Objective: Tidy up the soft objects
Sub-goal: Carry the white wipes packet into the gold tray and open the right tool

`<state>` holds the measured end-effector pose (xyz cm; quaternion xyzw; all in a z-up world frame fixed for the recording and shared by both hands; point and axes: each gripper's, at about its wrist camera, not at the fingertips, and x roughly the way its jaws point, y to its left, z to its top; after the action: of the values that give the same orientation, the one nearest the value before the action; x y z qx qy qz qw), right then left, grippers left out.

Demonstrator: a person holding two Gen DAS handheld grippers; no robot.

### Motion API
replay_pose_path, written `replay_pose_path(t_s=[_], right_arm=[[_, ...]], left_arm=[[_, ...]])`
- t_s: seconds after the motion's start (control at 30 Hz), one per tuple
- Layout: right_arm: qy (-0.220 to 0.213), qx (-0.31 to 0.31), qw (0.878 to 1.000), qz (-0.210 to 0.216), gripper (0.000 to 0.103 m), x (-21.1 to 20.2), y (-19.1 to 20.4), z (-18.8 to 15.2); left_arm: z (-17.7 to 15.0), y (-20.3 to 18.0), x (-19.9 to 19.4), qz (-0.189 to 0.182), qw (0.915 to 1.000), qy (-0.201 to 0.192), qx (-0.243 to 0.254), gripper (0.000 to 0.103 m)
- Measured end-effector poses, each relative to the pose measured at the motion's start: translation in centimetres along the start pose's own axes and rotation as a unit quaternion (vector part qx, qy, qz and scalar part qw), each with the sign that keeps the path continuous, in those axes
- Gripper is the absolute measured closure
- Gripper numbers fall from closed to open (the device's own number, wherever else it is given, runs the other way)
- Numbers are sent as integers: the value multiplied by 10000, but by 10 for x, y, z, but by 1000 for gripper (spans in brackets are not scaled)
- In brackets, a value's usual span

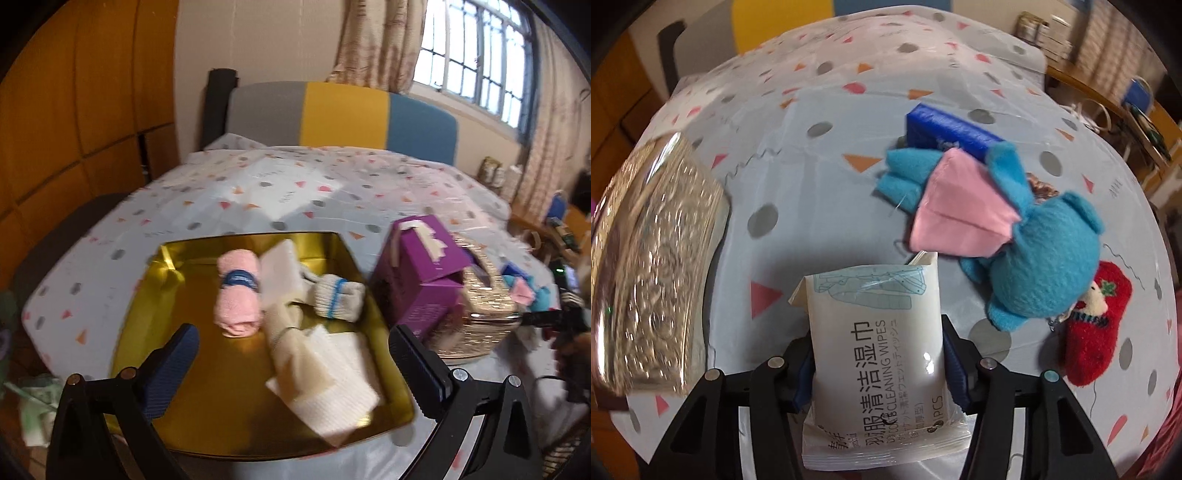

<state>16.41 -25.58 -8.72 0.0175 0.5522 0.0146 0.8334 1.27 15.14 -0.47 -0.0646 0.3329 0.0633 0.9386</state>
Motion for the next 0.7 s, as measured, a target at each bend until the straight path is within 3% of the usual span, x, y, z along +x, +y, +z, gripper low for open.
replay_pose_path(t_s=[0.1, 0.33, 0.7], right_arm=[[-136, 304, 9994, 72, 46, -8, -4, 4], [-776, 601, 9941, 464, 46, -47, 9, 25], [-1743, -180, 9773, 1190, 46, -126, 104, 66]], left_arm=[[1, -2, -1, -137, 9999, 23, -31, 0], [1, -1, -4, 95, 9999, 44, -14, 0], [-4, 16, 3, 315, 9991, 210, -167, 0]])
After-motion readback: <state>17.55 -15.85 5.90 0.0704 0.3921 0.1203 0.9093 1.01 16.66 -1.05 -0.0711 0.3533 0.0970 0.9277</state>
